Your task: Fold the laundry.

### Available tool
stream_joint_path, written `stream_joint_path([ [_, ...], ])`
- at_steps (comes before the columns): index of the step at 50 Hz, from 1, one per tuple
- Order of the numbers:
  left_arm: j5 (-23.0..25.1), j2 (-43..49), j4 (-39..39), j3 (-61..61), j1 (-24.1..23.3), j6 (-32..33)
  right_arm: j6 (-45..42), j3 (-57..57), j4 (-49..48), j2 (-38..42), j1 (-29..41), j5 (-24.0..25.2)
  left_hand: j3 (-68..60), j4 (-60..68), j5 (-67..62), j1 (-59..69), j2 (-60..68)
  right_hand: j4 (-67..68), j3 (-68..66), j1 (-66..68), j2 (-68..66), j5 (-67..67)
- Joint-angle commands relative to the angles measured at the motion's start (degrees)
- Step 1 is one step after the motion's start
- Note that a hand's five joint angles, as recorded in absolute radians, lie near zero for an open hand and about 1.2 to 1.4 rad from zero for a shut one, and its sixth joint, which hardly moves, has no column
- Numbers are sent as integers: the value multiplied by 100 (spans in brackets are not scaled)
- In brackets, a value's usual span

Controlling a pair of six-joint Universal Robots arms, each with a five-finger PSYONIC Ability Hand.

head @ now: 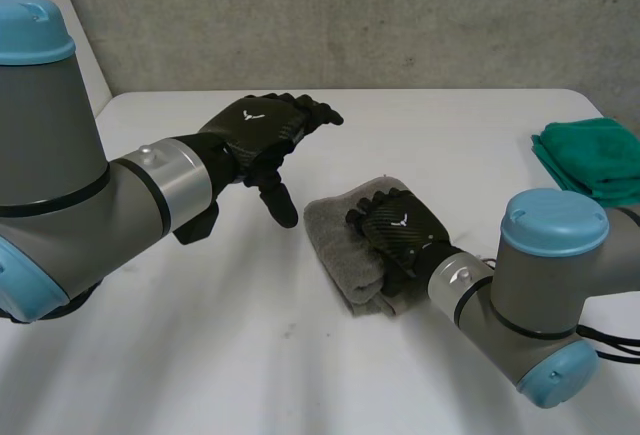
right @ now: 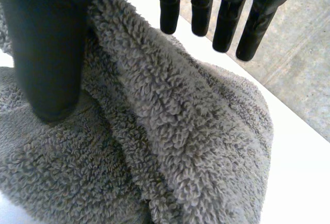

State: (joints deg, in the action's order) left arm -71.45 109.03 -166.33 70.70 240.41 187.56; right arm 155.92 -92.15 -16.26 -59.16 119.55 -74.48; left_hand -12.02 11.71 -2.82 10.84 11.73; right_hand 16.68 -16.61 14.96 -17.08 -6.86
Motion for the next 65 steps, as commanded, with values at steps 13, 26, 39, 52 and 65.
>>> stream_joint_path([
  [13, 0, 5, -5, 22, 50, 0, -1573, -488, 1187, -685, -731, 1102, 130, -99, 210, -12, -101, -525, 519, -353, 565, 543],
  [26, 0, 14, -14, 22, 59, -9, -1406, -673, -44, -289, -775, 1058, 130, -99, 210, -12, -101, 29, -36, 202, 11, -12],
  [39, 0, 22, -5, 22, 59, -9, -1266, -374, -167, 194, -714, 1041, 130, -99, 210, -12, -101, 1505, -1512, 1678, -1466, -1488],
  [52, 0, -22, -84, 84, 68, -9, -818, 197, -563, 387, -714, 645, 130, -99, 210, -12, -101, 6269, -6276, 6441, -6229, -6251],
  [65, 0, -48, -93, 145, 103, -9, -826, 549, -299, 599, -950, 663, 130, -99, 210, -12, -101, 6332, -6339, 6504, -6292, -6314],
])
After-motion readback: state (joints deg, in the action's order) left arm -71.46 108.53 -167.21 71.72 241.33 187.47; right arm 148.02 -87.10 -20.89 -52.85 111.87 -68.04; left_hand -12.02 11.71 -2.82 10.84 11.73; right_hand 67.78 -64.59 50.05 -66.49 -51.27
